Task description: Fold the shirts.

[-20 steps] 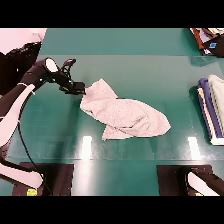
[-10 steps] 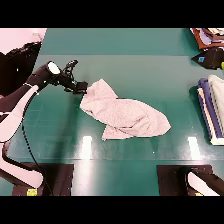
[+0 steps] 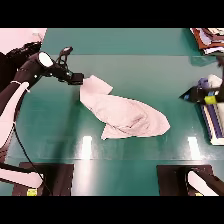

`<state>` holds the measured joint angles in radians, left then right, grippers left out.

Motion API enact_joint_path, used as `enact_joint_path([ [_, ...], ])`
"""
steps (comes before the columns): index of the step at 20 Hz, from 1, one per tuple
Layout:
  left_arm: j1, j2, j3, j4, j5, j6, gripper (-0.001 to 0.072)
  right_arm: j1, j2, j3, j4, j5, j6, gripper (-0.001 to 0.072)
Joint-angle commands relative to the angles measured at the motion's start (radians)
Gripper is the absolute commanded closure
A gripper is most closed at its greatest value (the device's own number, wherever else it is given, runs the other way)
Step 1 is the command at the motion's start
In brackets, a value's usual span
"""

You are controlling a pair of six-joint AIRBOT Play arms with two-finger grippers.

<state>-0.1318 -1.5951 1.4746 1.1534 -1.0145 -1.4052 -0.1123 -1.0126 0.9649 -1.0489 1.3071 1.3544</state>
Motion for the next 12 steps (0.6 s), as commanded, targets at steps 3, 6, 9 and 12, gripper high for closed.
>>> enact_joint_path([
  [3, 0.001, 0.029, 0.018, 0.017, -0.010, 0.000, 0.0688, -0.036, -0.124, -0.201, -0.018, -0.015, -0.002, 0.0207],
  [6, 0.001, 0.029, 0.018, 0.018, -0.026, 0.000, 0.0688, 0.045, -0.228, -0.194, -0.016, -0.081, -0.003, 0.0211],
  [9, 0.001, 0.029, 0.018, 0.018, -0.034, 0.000, 0.0688, 0.143, -0.307, -0.134, -0.018, -0.097, -0.005, 0.0328],
  [12, 0.001, 0.035, 0.019, 0.018, -0.068, 0.000, 0.0688, 0.209, -0.349, -0.064, -0.036, -0.105, -0.013, 0.0643],
])
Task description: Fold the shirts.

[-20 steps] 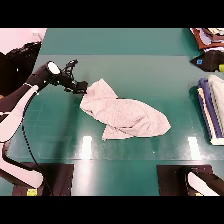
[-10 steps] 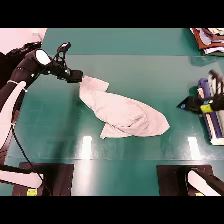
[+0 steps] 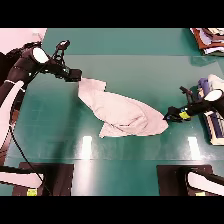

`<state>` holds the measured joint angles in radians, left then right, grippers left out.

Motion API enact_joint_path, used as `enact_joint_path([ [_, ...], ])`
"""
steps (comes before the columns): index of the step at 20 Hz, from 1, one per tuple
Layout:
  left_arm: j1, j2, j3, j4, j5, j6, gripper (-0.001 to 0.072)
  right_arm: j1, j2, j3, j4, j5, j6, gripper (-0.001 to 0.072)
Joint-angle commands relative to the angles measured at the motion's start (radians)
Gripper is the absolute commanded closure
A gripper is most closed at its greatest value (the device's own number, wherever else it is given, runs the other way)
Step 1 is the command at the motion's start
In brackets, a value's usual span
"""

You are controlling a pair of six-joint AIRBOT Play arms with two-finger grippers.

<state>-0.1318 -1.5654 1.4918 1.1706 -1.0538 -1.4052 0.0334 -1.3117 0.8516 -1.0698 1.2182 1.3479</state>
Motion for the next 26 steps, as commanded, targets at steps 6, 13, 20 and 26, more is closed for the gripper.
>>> enact_joint_path([
  [6, 0.001, 0.203, 0.082, 0.072, -0.016, 0.000, 0.0688, 0.060, 0.090, 0.250, -0.104, -0.013, -0.006, 0.0701],
  [13, 0.001, 0.582, 0.343, 0.095, 0.046, 0.000, 0.0688, -0.056, 0.381, 0.690, -0.104, -0.087, -0.006, 0.0701],
  [20, 0.001, 0.734, 0.573, 0.069, 0.034, -0.040, 0.0689, -0.205, 0.552, 0.916, -0.110, -0.120, -0.006, 0.0701],
  [26, 0.001, 0.733, 0.494, 0.035, -0.063, -0.047, 0.0689, -0.289, 0.528, 0.962, -0.099, 0.000, -0.006, 0.0701],
])
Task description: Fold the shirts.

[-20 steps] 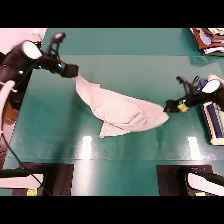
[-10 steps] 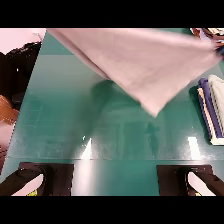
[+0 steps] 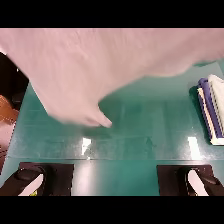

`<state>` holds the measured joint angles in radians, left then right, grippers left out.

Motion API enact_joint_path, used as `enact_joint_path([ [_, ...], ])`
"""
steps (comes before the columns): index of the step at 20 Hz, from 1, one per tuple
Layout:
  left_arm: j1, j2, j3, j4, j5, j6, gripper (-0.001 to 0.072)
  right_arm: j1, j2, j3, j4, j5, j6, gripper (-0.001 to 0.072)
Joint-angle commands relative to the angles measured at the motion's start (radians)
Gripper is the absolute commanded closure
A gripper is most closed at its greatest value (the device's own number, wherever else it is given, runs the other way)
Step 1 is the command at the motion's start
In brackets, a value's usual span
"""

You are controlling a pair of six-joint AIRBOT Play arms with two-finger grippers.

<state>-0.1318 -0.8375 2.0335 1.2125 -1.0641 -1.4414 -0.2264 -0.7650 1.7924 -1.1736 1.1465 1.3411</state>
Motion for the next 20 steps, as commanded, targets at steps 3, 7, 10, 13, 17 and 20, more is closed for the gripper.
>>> enact_joint_path([
  [3, 0.001, -0.013, -0.248, 0.008, -0.052, -0.010, 0.0689, -0.027, -0.148, 0.019, 0.076, 0.224, 0.001, 0.0701],
  [7, 0.001, -0.140, -0.484, 0.068, -0.051, -0.010, 0.0688, 0.077, -0.408, 0.019, 0.034, 0.384, 0.006, 0.0701],
  [10, 0.001, -0.312, -0.586, 0.083, -0.019, -0.010, 0.0688, 0.188, -0.633, 0.019, -0.061, 0.397, 0.006, 0.0701],
  [13, 0.001, -0.531, -0.599, 0.085, 0.068, 0.002, 0.0688, 0.259, -0.840, 0.020, -0.109, 0.343, 0.006, 0.0701],
  [17, 0.001, -0.723, -0.598, 0.091, 0.267, 0.002, 0.0688, 0.296, -1.007, 0.020, -0.103, 0.183, 0.036, 0.0701],
  [20, 0.001, -0.771, -0.598, 0.092, 0.410, 0.001, 0.0688, 0.303, -1.055, 0.020, -0.101, 0.089, 0.050, 0.0700],
])
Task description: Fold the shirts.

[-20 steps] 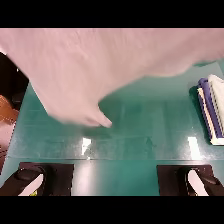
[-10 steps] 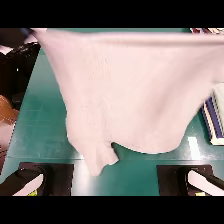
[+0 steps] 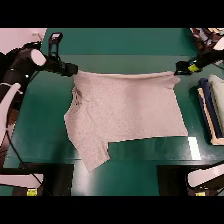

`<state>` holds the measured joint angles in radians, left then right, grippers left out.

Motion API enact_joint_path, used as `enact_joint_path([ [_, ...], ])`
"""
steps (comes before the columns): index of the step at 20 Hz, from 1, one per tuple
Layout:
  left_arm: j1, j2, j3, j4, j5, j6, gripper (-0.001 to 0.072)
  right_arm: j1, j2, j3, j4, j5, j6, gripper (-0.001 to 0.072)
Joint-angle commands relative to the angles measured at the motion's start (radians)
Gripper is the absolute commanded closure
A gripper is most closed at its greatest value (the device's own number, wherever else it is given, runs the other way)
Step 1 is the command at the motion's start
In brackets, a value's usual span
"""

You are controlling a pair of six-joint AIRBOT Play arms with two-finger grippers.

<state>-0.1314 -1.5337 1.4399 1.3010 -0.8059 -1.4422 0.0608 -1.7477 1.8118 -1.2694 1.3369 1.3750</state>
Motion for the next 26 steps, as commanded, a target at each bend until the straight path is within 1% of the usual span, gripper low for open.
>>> enact_joint_path([
  [1, 0.001, -0.076, -0.004, 0.004, 0.181, 0.002, 0.0687, 0.015, -0.077, 0.001, -0.006, -0.122, 0.016, 0.0700],
  [2, 0.001, -0.075, -0.003, 0.004, 0.190, 0.002, 0.0686, 0.015, -0.077, 0.001, -0.005, -0.140, 0.016, 0.0698],
  [3, 0.001, -0.074, 0.001, 0.004, 0.175, 0.002, 0.0684, 0.015, -0.076, 0.004, -0.005, -0.141, 0.017, 0.0606],
  [4, 0.001, -0.071, 0.006, 0.005, 0.150, 0.002, 0.0496, 0.011, -0.076, 0.016, -0.005, -0.123, 0.017, 0.0322],
  [5, 0.002, -0.068, 0.019, 0.007, 0.106, 0.002, 0.0280, 0.009, -0.076, 0.036, -0.006, -0.090, 0.016, 0.0254],
  [6, 0.009, -0.068, 0.045, 0.008, 0.042, 0.002, 0.0252, -0.002, -0.076, 0.059, -0.006, -0.045, 0.016, 0.0261],
  [9, 0.052, -0.038, 0.127, 0.005, -0.239, 0.003, 0.0252, -0.030, -0.031, 0.048, -0.005, 0.081, 0.005, 0.0267],
  [10, 0.077, -0.008, 0.126, 0.005, -0.306, 0.003, 0.0252, -0.043, 0.003, 0.008, -0.005, 0.107, -0.011, 0.0317],
  [11, 0.105, 0.024, 0.121, 0.005, -0.364, 0.003, 0.0252, -0.058, 0.043, -0.045, -0.005, 0.126, -0.015, 0.0386],
  [12, 0.130, 0.058, 0.103, 0.003, -0.412, 0.003, 0.0252, -0.072, 0.092, -0.115, -0.005, 0.135, -0.016, 0.0399],
  [14, 0.174, 0.143, 0.007, 0.002, -0.488, 0.003, 0.0252, -0.096, 0.199, -0.272, -0.004, 0.137, -0.016, 0.0399],
  [16, 0.201, 0.247, -0.166, 0.001, -0.523, 0.010, 0.0251, -0.113, 0.306, -0.432, 0.028, 0.131, -0.016, 0.0409],
  [18, 0.205, 0.359, -0.374, -0.003, -0.513, 0.009, 0.0251, -0.137, 0.400, -0.576, 0.155, 0.126, -0.039, 0.0410],
  [21, 0.205, 0.505, -0.667, -0.093, -0.498, 0.005, 0.0251, -0.177, 0.513, -0.717, 0.356, 0.122, -0.086, 0.0409],
  [23, 0.205, 0.566, -0.808, -0.167, -0.474, 0.006, 0.0250, -0.197, 0.574, -0.769, 0.409, 0.112, -0.096, 0.0405],
  [24, 0.205, 0.577, -0.855, -0.192, -0.466, 0.006, 0.0250, -0.200, 0.603, -0.784, 0.411, 0.112, -0.097, 0.0395],
  [26, 0.205, 0.583, -0.921, -0.212, -0.440, 0.006, 0.0250, -0.200, 0.648, -0.792, 0.406, 0.113, -0.098, 0.0321],
])
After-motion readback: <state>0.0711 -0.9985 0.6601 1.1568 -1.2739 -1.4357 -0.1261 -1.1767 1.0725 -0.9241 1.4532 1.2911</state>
